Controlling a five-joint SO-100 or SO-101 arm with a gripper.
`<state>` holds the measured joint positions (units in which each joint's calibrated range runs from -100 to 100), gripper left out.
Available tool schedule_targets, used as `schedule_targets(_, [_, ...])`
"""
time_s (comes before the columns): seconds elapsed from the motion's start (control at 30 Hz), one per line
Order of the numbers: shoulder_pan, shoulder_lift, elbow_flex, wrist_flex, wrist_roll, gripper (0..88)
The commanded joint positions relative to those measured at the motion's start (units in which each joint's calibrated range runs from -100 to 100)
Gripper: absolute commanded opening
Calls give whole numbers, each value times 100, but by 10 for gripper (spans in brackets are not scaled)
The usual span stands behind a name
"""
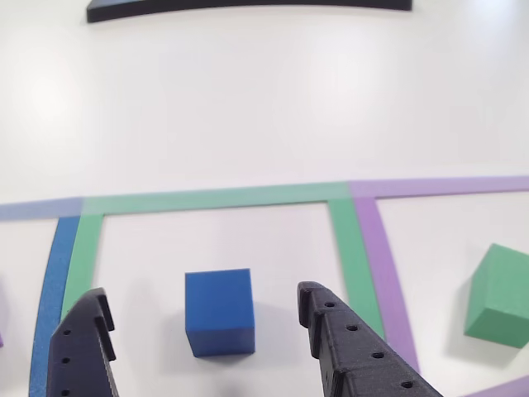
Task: Tower of hanoi
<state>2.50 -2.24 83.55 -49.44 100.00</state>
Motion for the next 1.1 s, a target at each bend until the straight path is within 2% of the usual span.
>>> schedule_targets(0.0, [212,-2228,391,1694,0,155])
schedule_targets(0.2, [600,-4392,255,4495,0,1])
schedule_targets(0.4, [1096,-5457,-1090,7603,0,0])
schedule_targets(0.67, [1729,-5562,-4043,11245,-74,0])
schedule_targets(0.83, [1889,-5554,-5370,12556,-662,0])
schedule_targets(0.97, [1981,-5578,-6043,13357,-809,12])
schedule_targets(1.07, [2057,-5690,-5952,13382,-864,55])
